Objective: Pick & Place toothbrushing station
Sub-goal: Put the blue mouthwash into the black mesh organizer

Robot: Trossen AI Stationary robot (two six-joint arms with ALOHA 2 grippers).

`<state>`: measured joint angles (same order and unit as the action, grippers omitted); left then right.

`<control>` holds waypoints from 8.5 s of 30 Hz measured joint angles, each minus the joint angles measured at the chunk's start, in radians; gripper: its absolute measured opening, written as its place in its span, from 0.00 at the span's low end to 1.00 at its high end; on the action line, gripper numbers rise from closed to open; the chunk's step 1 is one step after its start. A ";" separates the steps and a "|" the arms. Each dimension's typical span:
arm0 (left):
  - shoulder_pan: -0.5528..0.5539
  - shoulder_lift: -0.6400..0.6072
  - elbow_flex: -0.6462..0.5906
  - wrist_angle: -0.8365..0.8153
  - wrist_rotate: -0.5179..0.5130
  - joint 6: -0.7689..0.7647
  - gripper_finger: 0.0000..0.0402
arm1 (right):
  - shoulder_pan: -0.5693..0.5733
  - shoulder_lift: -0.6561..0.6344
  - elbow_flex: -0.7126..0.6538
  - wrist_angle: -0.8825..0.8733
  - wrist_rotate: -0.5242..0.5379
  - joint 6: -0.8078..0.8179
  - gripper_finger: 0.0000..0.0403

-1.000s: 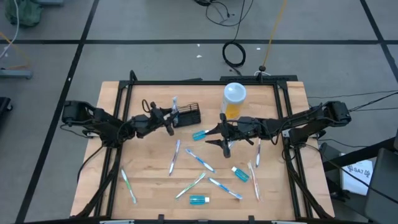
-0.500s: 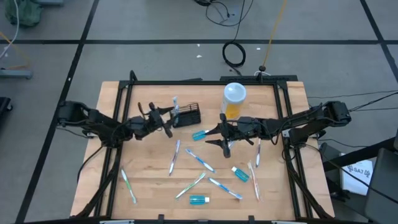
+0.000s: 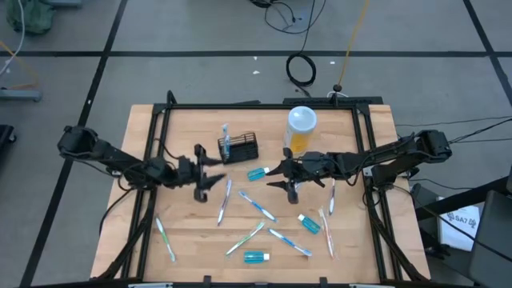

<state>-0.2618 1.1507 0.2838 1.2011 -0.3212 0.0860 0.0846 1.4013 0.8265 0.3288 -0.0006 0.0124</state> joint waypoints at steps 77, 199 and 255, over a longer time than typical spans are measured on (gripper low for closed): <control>-0.097 0.015 0.004 -0.504 -0.129 -0.408 0.52 | -0.151 0.457 0.117 -0.150 0.070 -0.110 0.58; 0.075 0.386 0.312 -0.831 0.286 -0.517 0.26 | 0.099 0.369 0.114 0.146 0.211 -0.626 0.33; 0.062 0.386 0.313 -0.162 0.085 0.029 0.24 | 0.137 0.229 0.116 0.510 0.311 -0.076 0.56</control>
<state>-0.1997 1.5364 0.5968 1.0388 -0.2363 0.1148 0.2214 1.6298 0.9424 0.8391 0.3109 -0.0633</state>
